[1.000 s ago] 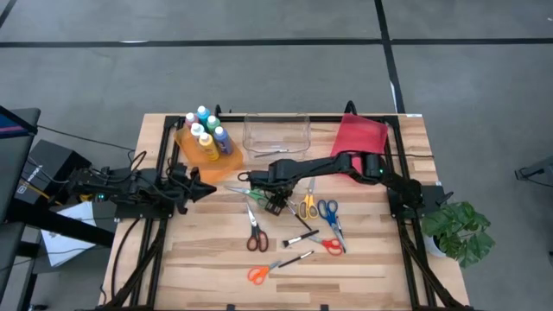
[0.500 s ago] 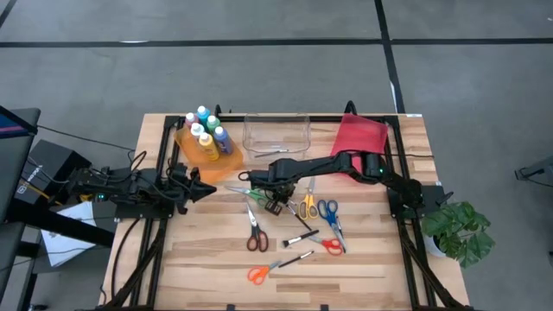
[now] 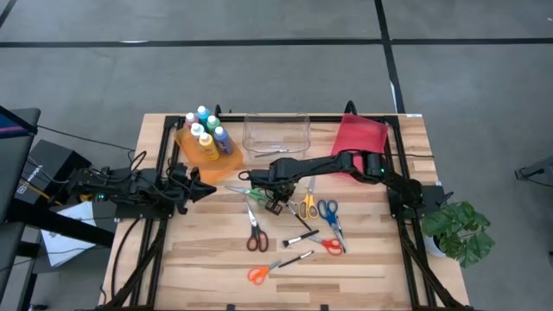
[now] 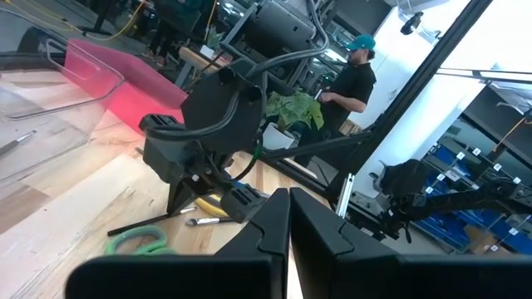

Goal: Pick & Place Paint Supplies
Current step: Put the black paint brush into the transparent bin

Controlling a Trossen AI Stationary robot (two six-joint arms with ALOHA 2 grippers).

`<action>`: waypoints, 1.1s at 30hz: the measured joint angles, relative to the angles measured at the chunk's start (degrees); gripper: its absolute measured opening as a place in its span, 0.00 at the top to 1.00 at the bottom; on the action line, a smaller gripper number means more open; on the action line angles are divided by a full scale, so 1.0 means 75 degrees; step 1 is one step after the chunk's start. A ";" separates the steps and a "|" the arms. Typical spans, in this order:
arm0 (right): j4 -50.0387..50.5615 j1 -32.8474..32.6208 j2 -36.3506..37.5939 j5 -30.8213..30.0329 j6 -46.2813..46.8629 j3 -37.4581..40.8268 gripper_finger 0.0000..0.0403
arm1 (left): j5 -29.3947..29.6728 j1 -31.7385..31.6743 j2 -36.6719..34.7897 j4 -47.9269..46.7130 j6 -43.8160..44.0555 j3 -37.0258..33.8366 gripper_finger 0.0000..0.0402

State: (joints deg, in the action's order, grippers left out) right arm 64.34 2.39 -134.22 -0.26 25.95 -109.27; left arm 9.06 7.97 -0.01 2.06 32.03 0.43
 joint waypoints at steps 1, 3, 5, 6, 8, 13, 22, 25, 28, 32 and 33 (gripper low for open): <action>0.0030 0.0000 0.0007 0.0001 -0.0002 0.0004 1.00 | 0.0000 0.0000 0.0000 0.0001 0.0000 0.0000 0.99; 0.0020 0.0000 0.0007 0.0006 0.0001 0.0009 1.00 | 0.0000 0.0000 0.0000 0.0001 0.0000 0.0000 0.99; 0.0028 0.0003 0.0007 0.0007 0.0001 0.0006 1.00 | 0.0003 0.0000 0.0000 0.0001 0.0000 0.0000 0.99; 0.0039 0.0003 0.0007 0.0007 0.0001 0.0006 1.00 | 0.0003 0.0000 0.0000 0.0001 0.0000 0.0000 0.99; 0.0120 0.0003 0.0029 0.0030 -0.0019 0.0006 1.00 | 0.0003 0.0000 0.0000 0.0004 0.0000 0.0000 0.99; 0.0211 0.0004 0.0121 0.0091 -0.0083 0.0015 1.00 | 0.0006 0.0000 0.0000 0.0004 0.0000 -0.0001 0.99; -0.0830 -0.0166 0.0249 -0.0313 -0.0536 0.0044 0.81 | 0.0006 0.0000 0.0000 0.0007 0.0000 -0.0003 0.99; -0.1828 -0.0477 0.0278 -0.0640 -0.0713 0.0309 0.69 | 0.0006 0.0000 0.0000 0.0009 0.0000 -0.0003 0.99; -0.2524 -0.0712 0.0454 -0.0851 -0.0603 0.0761 0.58 | 0.0009 0.0000 0.0000 0.0009 0.0000 -0.0003 0.99; -0.3491 -0.0828 0.1377 -0.1621 -0.0401 0.2123 0.48 | 0.0009 0.0000 0.0000 0.0014 0.0000 -0.0003 0.99; -0.3873 -0.0845 0.1735 -0.1837 -0.0392 0.2575 0.47 | 0.0009 0.0000 0.0000 0.0018 0.0000 -0.0006 0.99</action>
State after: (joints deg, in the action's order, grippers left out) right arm 35.29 -3.94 -121.21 -14.03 23.01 -89.96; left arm 9.13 7.97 -0.01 2.20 32.03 0.38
